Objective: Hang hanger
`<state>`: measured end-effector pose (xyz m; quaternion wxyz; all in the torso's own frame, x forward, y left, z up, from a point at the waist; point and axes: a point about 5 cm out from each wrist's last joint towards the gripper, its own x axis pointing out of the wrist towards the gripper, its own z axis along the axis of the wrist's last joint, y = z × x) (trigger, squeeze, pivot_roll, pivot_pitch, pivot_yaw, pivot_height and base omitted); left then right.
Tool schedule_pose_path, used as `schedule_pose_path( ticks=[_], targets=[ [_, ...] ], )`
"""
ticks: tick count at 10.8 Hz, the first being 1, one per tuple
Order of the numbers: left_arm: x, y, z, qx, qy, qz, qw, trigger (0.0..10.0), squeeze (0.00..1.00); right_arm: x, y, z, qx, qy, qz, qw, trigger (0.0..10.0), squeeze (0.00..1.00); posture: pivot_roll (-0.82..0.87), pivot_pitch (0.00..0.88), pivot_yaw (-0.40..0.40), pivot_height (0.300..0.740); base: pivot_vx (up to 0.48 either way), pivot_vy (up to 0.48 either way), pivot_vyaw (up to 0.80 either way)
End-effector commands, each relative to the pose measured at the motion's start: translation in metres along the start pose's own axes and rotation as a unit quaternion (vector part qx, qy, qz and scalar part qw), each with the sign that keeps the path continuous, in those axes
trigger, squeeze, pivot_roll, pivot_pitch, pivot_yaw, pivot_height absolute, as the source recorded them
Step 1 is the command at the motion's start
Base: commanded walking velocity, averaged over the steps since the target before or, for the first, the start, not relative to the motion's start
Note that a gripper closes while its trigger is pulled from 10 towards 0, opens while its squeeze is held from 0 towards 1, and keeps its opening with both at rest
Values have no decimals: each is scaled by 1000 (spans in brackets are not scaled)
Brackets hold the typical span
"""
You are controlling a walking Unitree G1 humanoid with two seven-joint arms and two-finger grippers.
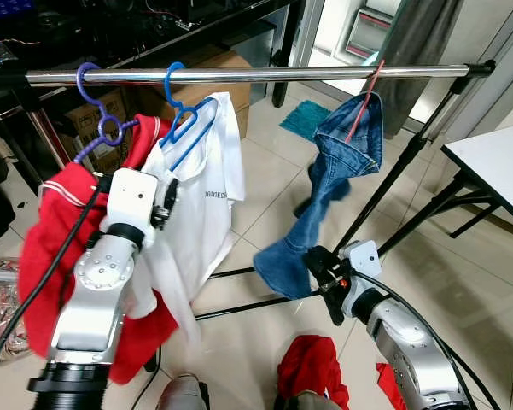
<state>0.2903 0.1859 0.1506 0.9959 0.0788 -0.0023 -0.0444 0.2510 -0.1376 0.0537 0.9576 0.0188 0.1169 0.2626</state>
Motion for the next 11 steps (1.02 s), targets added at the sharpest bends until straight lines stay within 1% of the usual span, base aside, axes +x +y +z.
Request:
schedule_pose_path(
  ticks=[1,2,3,4,5,6,7,8,9,10,11],
  targets=[
    [-2,-4,0,-71,4,-12,997,10000,0,-2,-4,2,-7,-2,-3,1000,10000,0,215,81,-82,740,0,0,0],
    [-6,-15,7,-139,-13,-56,989,10000,0,-1,-4,2,-7,-2,-2,1000,10000,0,215,81,-82,740,0,0,0],
    [-8,-17,10,-107,-25,-69,992,10000,0,-1,-3,2,-7,-3,-2,1000,10000,0,223,84,-81,740,0,0,0],
    [-10,-17,5,14,-20,-72,997,10000,0,-1,-2,3,-6,-3,-2,1000,10000,0,224,86,-80,740,0,0,0],
    [-10,-15,2,50,-13,-61,997,10000,0,0,-2,3,-6,-3,-2,1000,10000,0,224,87,-80,740,0,0,0],
    [-11,-7,-3,82,5,-36,996,10000,0,0,-2,2,-5,-4,-2,1000,10000,0,225,88,-80,740,0,0,0],
    [-12,-5,-5,56,15,-22,998,10000,0,-1,-2,2,-5,-4,-3,1000,10000,0,225,88,-80,740,0,0,0],
    [-12,-5,-7,47,16,-19,999,10000,0,0,-2,2,-5,-4,-2,1000,10000,0,227,89,-82,740,0,0,0],
    [-13,-6,-9,-22,24,-10,999,10000,0,0,-2,3,-5,-4,-1,1000,10000,0,227,89,-82,740,0,0,0],
    [-13,-7,-9,-94,27,-3,995,10000,0,0,-2,3,-5,-5,-1,1000,10000,0,227,89,-82,740,0,0,0],
    [-15,-11,-3,-137,9,-20,990,10000,0,0,-3,3,-6,-5,-1,1000,10000,0,227,89,-82,740,0,0,0]
  ],
)
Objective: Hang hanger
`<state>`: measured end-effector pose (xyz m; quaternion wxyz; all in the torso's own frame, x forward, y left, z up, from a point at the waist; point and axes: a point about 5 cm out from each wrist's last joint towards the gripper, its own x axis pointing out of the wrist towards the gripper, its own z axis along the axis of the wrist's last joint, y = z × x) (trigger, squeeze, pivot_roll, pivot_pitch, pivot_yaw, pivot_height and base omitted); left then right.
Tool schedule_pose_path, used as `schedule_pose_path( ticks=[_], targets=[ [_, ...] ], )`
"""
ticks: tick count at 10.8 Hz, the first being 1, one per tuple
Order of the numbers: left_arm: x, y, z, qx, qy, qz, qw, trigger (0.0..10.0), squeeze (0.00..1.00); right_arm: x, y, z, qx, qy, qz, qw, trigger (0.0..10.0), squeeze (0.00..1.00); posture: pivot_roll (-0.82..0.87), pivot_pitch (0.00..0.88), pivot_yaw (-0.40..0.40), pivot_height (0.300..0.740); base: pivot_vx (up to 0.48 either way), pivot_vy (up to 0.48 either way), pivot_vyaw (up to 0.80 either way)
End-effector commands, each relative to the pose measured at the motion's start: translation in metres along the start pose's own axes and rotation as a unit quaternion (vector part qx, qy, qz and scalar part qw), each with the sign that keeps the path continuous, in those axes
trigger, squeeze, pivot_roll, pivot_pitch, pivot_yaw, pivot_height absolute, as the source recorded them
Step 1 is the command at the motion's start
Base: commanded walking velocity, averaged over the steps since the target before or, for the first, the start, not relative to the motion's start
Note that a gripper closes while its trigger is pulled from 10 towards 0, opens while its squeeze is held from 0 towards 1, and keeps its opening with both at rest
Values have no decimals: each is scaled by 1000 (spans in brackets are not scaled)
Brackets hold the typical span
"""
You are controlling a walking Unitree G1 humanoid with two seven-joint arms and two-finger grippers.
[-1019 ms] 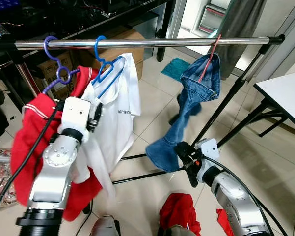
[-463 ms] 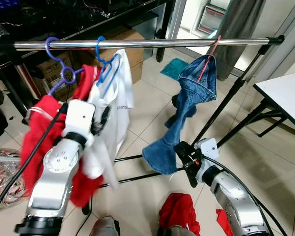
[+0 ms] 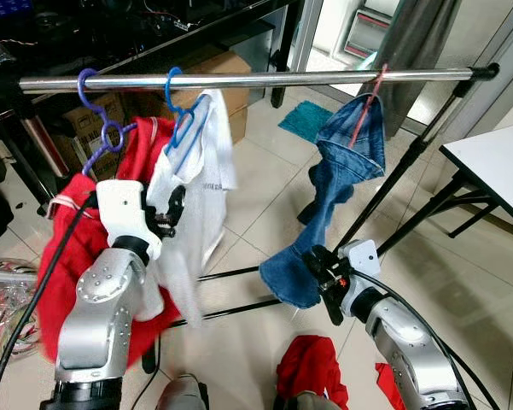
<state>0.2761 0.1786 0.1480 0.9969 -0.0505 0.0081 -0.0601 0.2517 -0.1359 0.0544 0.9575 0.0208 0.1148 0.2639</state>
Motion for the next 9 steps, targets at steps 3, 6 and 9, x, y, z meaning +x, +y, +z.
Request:
schedule_pose_path(
  ticks=[3,6,9],
  targets=[
    [-6,5,6,153,-3,23,988,10000,0,-2,-4,1,-6,0,-1,1000,10000,0,238,92,-85,740,0,0,0],
    [-7,17,15,220,3,44,974,10000,0,-2,-4,0,-6,3,1,1000,10000,0,241,93,-86,740,0,0,0],
    [-3,14,24,224,14,29,974,10000,0,-1,-4,0,-7,4,3,1000,10000,0,241,93,-86,740,0,0,0]
  ],
)
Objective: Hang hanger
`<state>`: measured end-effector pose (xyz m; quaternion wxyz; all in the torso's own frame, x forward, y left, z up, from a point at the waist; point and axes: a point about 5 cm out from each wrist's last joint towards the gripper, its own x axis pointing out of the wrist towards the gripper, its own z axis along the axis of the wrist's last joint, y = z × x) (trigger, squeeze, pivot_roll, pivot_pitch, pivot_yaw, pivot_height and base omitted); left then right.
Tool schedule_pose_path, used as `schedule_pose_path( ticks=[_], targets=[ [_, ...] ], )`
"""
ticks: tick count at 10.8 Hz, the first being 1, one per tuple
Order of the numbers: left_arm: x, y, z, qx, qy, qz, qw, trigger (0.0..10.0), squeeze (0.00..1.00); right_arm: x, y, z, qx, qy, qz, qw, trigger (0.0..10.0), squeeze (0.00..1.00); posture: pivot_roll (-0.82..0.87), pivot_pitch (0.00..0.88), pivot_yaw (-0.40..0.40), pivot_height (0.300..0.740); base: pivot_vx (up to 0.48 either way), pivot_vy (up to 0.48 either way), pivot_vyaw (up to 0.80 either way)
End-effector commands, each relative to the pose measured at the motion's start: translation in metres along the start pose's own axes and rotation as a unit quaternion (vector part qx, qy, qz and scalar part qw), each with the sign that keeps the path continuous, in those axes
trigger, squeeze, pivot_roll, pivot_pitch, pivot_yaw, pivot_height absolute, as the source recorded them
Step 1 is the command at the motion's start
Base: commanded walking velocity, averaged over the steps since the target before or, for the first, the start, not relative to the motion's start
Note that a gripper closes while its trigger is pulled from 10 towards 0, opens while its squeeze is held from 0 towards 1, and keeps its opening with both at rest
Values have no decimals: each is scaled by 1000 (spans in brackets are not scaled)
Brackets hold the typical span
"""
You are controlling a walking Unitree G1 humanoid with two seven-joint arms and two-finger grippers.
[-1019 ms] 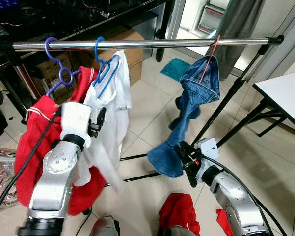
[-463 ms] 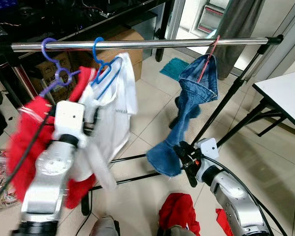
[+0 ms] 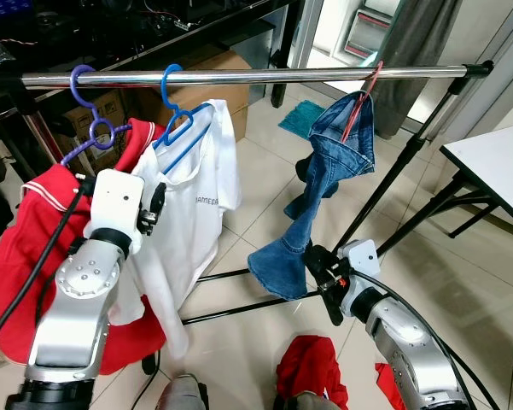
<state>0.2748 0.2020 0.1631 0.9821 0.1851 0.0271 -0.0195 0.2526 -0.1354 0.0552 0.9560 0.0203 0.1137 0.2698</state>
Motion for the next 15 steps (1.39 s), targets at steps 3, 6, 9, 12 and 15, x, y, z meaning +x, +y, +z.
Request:
schedule_pose_path(
  ticks=[3,6,9,12,15],
  targets=[
    [-2,8,5,154,21,-1,988,10000,98,-2,-5,-2,-4,6,-3,1000,10000,0,248,85,-87,740,0,0,0],
    [-4,12,2,223,46,-12,974,10000,0,-2,-4,-2,-2,6,-2,1000,10000,0,256,90,-87,740,0,0,0],
    [-3,-11,25,-55,-13,-71,996,10000,0,-2,-5,-2,-3,6,-3,1000,10000,0,253,89,-88,740,0,0,0],
    [-13,-18,27,-23,-26,-96,995,10000,0,-2,-6,-1,-5,5,-3,1000,10000,0,255,90,-89,740,0,0,0],
    [-19,7,9,-27,37,-10,999,10000,0,-2,-5,-2,-4,7,-1,1000,10000,0,271,94,-95,740,0,0,0]
  ],
)
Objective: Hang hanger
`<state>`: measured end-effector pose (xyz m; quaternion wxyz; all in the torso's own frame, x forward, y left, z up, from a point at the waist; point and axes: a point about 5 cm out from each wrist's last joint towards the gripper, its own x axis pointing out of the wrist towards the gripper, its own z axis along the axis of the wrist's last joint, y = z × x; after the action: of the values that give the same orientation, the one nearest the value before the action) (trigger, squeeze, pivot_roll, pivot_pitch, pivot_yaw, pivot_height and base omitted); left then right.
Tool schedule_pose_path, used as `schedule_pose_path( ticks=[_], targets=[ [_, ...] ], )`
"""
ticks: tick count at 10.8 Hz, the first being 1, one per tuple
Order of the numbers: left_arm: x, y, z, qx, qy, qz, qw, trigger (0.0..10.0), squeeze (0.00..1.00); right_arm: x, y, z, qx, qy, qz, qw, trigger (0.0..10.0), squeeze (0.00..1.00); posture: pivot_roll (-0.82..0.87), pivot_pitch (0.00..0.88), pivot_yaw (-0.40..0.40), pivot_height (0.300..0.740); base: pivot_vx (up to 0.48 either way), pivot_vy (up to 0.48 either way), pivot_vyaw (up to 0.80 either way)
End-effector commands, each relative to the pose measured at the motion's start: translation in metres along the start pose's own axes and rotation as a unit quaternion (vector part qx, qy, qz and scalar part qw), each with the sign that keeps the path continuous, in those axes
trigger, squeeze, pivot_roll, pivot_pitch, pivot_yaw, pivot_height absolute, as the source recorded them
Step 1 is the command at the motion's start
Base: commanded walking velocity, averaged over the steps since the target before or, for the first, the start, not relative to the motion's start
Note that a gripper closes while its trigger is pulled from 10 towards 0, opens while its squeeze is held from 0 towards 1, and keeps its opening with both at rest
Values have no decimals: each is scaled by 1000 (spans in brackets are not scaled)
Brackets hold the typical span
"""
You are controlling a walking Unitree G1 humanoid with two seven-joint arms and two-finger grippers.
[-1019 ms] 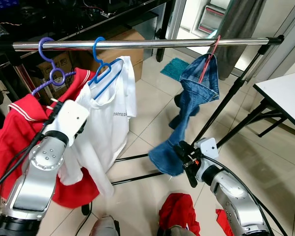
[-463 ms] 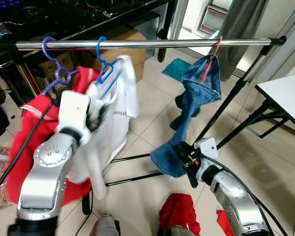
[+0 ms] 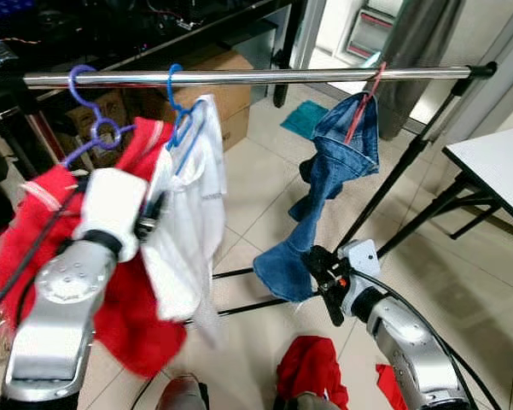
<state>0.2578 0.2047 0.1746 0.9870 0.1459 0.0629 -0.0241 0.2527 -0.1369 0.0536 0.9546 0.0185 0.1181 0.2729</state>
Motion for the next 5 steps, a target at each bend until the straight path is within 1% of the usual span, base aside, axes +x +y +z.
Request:
schedule_pose_path(
  ticks=[1,2,3,5],
  targets=[
    [-3,-1,-6,-40,14,18,999,10000,0,0,-3,0,-5,2,-1,1000,10000,0,275,94,-96,740,0,0,0],
    [-5,-5,-10,-58,14,26,998,10000,0,0,-3,0,-5,2,0,1000,10000,0,277,95,-97,740,0,0,0],
    [-8,-11,-11,-62,1,27,998,10000,0,1,-3,1,-5,2,1,1000,10000,0,280,95,-99,740,0,0,0],
    [-13,-13,-9,-69,-26,49,996,10000,0,1,-4,1,-6,2,1,1000,10000,0,281,93,-100,740,0,0,0]
  ],
)
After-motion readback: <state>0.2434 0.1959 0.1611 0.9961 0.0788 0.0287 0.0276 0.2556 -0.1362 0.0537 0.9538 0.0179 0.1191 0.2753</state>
